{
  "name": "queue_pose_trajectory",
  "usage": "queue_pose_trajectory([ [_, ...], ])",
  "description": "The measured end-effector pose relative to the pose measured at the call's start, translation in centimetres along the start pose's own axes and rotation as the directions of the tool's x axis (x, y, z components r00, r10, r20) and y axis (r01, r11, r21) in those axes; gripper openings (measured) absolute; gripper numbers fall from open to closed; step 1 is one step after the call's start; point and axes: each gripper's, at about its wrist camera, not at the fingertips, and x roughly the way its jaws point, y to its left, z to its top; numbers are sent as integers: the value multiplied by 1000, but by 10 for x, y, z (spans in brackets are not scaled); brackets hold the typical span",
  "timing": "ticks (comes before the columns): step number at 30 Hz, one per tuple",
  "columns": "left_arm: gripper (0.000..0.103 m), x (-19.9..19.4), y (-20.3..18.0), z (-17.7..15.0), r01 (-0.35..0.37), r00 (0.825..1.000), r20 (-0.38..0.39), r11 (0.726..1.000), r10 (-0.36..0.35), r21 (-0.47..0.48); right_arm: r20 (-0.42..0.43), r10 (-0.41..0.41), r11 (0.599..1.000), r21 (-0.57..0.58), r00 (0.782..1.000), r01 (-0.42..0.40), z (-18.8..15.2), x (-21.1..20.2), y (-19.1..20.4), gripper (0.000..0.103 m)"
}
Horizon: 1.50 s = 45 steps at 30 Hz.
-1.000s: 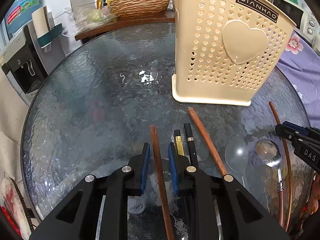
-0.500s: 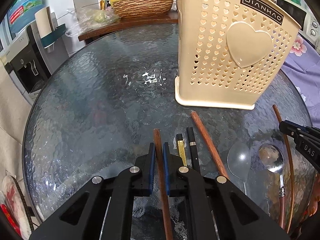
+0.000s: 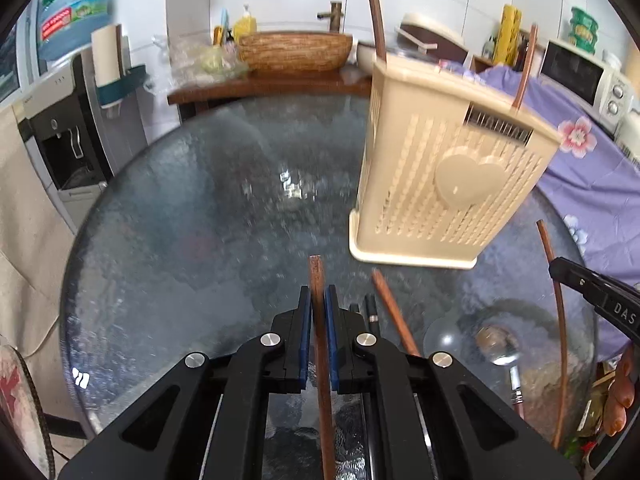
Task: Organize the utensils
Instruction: 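Lift both held chopsticks and carry them above the cream utensil holder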
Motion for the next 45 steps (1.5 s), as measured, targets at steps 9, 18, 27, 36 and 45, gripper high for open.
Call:
queue_pose_trajectory([
  [9, 7, -51, -4, 18, 42, 993, 107, 999, -42, -1, 99, 105, 993, -62, 990, -99, 9, -56, 19, 7],
  [18, 7, -90, -11, 26, 65, 980, 185, 998, -68, 23, 149, 146, 986, -103, 978, -131, 10, -96, 21, 7],
  [27, 7, -108, -14, 31, 62, 971, 231, 997, -68, 33, 192, 174, 978, -152, 966, -146, 11, -121, 29, 7],
  [36, 7, -127, -16, 41, 54, 957, 284, 998, -64, 44, 231, 196, 968, -199, 953, -151, 17, -144, 43, 7],
  [45, 7, -136, -27, 54, 38, 948, 314, 996, -61, 77, 256, 203, 958, -252, 945, -137, 31, -156, 57, 7],
])
